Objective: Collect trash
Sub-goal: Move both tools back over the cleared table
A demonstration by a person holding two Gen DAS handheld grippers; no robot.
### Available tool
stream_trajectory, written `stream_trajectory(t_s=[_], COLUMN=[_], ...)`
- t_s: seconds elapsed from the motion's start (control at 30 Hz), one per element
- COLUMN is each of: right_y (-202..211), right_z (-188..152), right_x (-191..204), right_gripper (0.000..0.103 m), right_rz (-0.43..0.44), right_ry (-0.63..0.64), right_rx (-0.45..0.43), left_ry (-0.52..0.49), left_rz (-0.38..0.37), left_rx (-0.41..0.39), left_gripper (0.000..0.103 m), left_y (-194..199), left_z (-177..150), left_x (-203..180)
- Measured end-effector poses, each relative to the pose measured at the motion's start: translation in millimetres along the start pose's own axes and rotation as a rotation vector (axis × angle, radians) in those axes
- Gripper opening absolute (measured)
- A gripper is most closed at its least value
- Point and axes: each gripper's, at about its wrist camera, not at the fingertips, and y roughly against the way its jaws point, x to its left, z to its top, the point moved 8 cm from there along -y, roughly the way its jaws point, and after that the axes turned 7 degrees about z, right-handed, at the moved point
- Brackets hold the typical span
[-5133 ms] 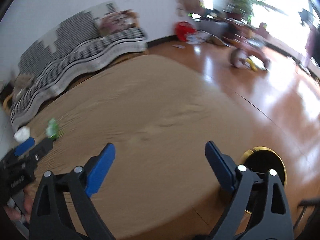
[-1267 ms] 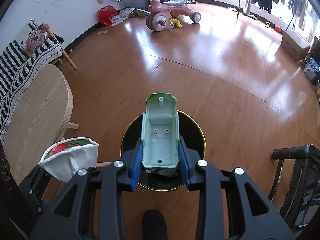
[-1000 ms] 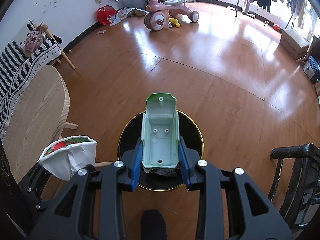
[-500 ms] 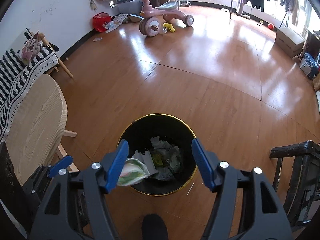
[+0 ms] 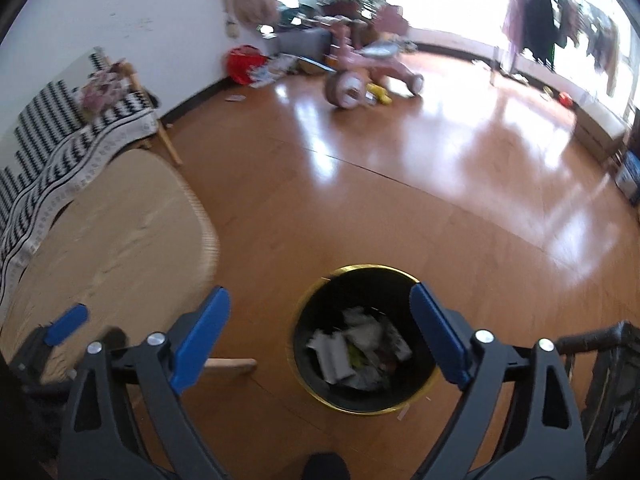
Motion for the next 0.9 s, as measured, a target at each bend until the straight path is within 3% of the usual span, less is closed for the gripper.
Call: stream_trajectory(t_s=[0.2, 0.43, 0.67, 0.9], right_y=[-8.8, -13.1, -6.8, -6.1], right_z=[-0.8, -25.7, -78.6, -130.9], right_x=[103.8, 257.4, 397.6, 488.1], right_gripper=[0.091, 0.091, 0.092, 0.092], right_rz=[0.117, 0.269, 0.402, 0.449], right_ry=[0.113, 0.301, 0.496, 0.651], right_rx=[-0.010, -0.008, 0.026, 0.051], left_ry=[0.154, 0.303, 0.409, 0.457], left_rz=[0.209, 0.458, 0.624, 0.713], left_rx=[-0.054, -0.083, -0.083, -0.071], left_gripper=[0.092, 0.092, 0.093, 0.093], left_y=[55.5, 145.1, 224.8, 259.8], left_z=[-5.0, -45.6, -105.3, -142.8], left_x=[129.0, 276.7, 373.7, 428.6])
